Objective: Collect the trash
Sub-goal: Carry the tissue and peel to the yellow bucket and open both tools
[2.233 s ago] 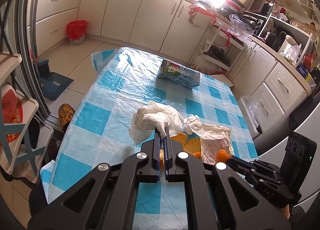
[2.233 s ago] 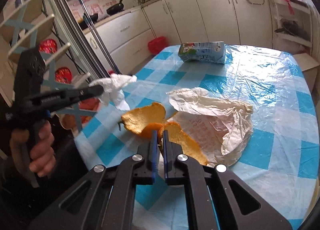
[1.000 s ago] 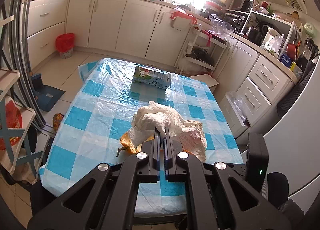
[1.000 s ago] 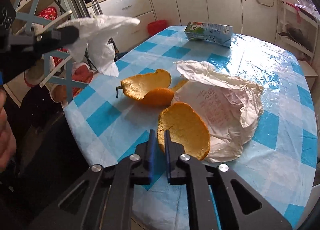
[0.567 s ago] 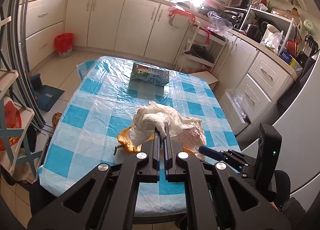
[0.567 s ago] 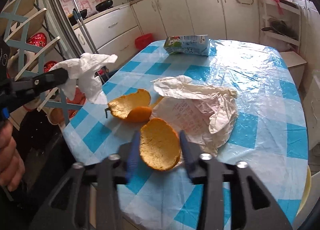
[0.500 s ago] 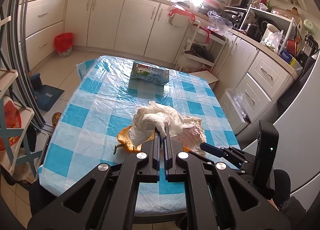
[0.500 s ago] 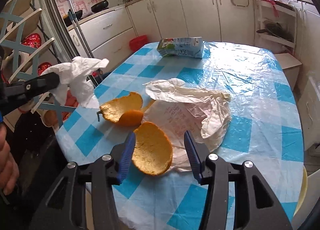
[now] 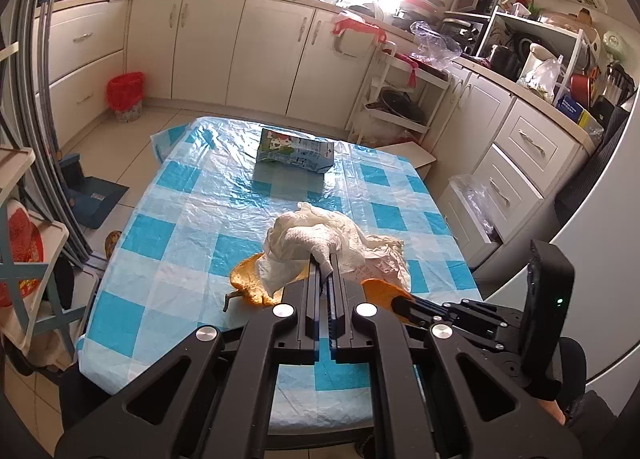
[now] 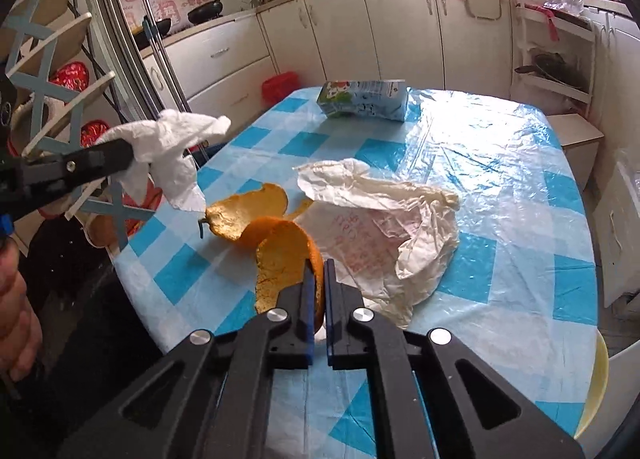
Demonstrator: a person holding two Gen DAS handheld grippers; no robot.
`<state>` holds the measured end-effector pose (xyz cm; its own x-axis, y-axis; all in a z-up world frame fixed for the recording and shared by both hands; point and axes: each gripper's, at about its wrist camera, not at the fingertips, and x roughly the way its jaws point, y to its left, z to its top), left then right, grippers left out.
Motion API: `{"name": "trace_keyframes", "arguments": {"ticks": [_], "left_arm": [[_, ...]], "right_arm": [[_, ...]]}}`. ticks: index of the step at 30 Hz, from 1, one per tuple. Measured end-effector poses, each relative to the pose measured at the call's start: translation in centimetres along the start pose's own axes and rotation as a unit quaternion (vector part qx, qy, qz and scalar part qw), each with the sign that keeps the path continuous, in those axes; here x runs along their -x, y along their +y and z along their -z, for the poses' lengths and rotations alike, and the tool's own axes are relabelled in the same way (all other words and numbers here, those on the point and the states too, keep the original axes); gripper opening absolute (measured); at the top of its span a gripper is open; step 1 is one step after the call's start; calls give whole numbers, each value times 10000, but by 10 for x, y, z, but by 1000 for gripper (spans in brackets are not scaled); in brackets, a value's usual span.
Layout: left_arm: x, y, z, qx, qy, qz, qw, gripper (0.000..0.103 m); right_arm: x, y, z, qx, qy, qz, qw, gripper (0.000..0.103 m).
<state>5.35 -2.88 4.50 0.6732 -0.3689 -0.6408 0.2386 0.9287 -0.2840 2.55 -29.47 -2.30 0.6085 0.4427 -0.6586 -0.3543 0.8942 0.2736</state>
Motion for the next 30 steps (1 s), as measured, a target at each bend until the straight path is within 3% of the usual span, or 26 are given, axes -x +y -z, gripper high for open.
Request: {"name": "trace_keyframes", "arguments": {"ticks": [7,13,18,24,30], "left_arm": [[-1,-31,2,-320,-27,94,9994,3],[-12,-68,5,-635,68,316,9975,3],[-29,-108,6,-910,204,580,9940,3],[-62,-170,17,-1245,501,1020,9857,3],[-106,-228,39,-1464,974,1312,9756,3]], "right_arm": [[50,-27,-1,-414,-616,168,9971,5],[79,-64,2,-672,-688,839,9918,5],[90,-108,5,-820,-287,1584,9835,5],[84,-176,14,-992,570,2405,9639,5],[68,-240,41,-1982,1245,2496,9396,8]]}}
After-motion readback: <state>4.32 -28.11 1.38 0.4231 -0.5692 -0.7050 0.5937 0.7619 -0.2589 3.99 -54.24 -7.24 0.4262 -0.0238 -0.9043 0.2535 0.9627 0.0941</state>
